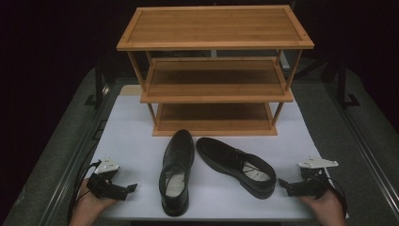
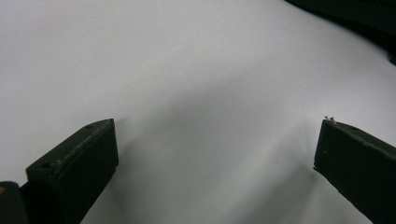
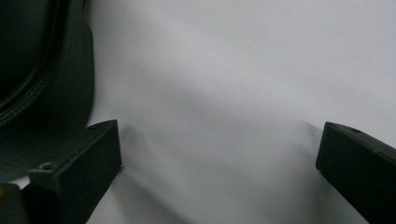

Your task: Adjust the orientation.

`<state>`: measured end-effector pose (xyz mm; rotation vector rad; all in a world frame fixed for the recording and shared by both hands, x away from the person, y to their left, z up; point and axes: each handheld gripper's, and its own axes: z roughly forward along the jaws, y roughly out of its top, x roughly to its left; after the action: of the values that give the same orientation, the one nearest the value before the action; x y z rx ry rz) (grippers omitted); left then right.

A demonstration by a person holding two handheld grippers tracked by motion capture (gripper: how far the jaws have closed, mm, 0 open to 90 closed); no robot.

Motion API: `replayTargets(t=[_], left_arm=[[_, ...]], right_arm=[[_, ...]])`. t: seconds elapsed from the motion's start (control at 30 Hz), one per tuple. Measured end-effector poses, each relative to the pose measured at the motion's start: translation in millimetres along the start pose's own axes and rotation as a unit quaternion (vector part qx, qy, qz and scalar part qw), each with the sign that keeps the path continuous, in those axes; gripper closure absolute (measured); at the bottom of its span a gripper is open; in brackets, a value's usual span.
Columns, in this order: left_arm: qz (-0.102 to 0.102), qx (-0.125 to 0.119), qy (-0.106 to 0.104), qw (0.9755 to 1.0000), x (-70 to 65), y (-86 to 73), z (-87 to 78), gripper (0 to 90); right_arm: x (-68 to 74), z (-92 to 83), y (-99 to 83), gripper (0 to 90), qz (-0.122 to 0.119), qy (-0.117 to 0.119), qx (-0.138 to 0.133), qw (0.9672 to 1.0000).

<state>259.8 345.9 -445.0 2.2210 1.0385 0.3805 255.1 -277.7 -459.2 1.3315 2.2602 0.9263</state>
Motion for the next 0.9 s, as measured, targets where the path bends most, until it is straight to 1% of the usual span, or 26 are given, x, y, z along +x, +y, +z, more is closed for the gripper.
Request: replayTargets(t=[0.03, 0.1, 0.13, 0.2, 0.43, 0.47, 0.53, 0.57, 0.6, 0.63, 0.67, 0.7, 0.73, 0.8, 0.83, 0.87, 0.9], left_arm=[[0.004, -0.002, 0.004, 1.0000, 0.3, -2.2, -0.4, 0.0], [0.012, -0.017, 0.006, 0.9998, -0.1, -7.2, 0.1, 0.0], [0.013, -0.019, 0.006, 0.9997, -0.2, -7.9, 0.0, 0.0], [0.016, -0.018, 0.009, 0.9997, -1.1, -7.9, 0.2, 0.0], [0.015, -0.019, 0.008, 0.9997, -0.6, -8.3, 0.1, 0.0], [0.015, -0.019, 0.008, 0.9997, -0.6, -8.3, 0.1, 0.0], [0.014, -0.020, 0.008, 0.9997, -0.7, -8.4, 0.3, 0.0], [0.015, -0.019, 0.008, 0.9997, -0.6, -8.3, 0.2, 0.0], [0.015, -0.018, 0.008, 0.9997, -0.6, -8.2, 0.1, 0.0], [0.015, -0.018, 0.008, 0.9997, -0.6, -8.2, 0.2, 0.0], [0.014, -0.019, 0.008, 0.9997, -0.6, -8.2, 0.3, 0.0], [0.014, -0.019, 0.008, 0.9997, -0.6, -8.2, 0.3, 0.0], [0.014, -0.019, 0.008, 0.9997, -0.6, -8.2, 0.3, 0.0], [0.014, -0.019, 0.008, 0.9997, -0.6, -8.4, 0.3, 0.0], [0.014, -0.020, 0.008, 0.9997, -0.6, -8.4, 0.3, 0.0], [0.014, -0.020, 0.008, 0.9997, -0.6, -8.5, 0.4, 0.0], [0.014, -0.020, 0.008, 0.9997, -0.5, -8.5, 0.4, 0.0]], right_arm=[[0.0, 0.0, 0.0, 0.0, 0.000, 0.000, 0.000, 1.0000], [-0.1, 0.0, 0.0, 0.0, 0.000, 0.000, 0.000, 1.0000], [0.0, 0.0, 0.0, 0.0, 0.000, 0.000, 0.000, 1.0000], [0.0, 0.0, 0.1, 0.0, 0.000, 0.000, 0.000, 1.0000], [-0.2, -0.2, 0.6, 0.0, -0.001, 0.000, 0.002, 1.0000], [-0.2, -0.5, 0.8, 1.7, 0.000, 0.000, 0.001, 1.0000], [-1.3, -3.5, 1.3, 14.7, 0.006, 0.005, -0.010, 0.9999], [-2.7, -5.8, 2.6, 16.1, 0.014, 0.015, -0.015, 0.9997], [-3.0, -6.9, 4.1, 18.1, 0.020, 0.017, -0.018, 0.9995], [-3.0, -8.2, 5.5, 24.7, 0.018, 0.020, -0.020, 0.9994], [-1.9, -9.9, 7.1, 29.4, 0.013, 0.025, -0.024, 0.9993], [-0.4, -11.3, 9.0, 32.1, 0.007, 0.026, -0.029, 0.9992], [1.2, -13.1, 12.0, 39.2, 0.006, 0.029, -0.033, 0.9990], [2.3, -15.0, 15.4, 46.7, 0.000, 0.040, -0.045, 0.9982], [3.1, -16.3, 18.3, 53.5, -0.001, 0.052, -0.053, 0.9972], [3.8, -16.6, 20.1, 58.0, -0.004, 0.067, -0.057, 0.9961], [4.8, -15.9, 23.0, 65.6, -0.016, 0.076, -0.060, 0.9952]])
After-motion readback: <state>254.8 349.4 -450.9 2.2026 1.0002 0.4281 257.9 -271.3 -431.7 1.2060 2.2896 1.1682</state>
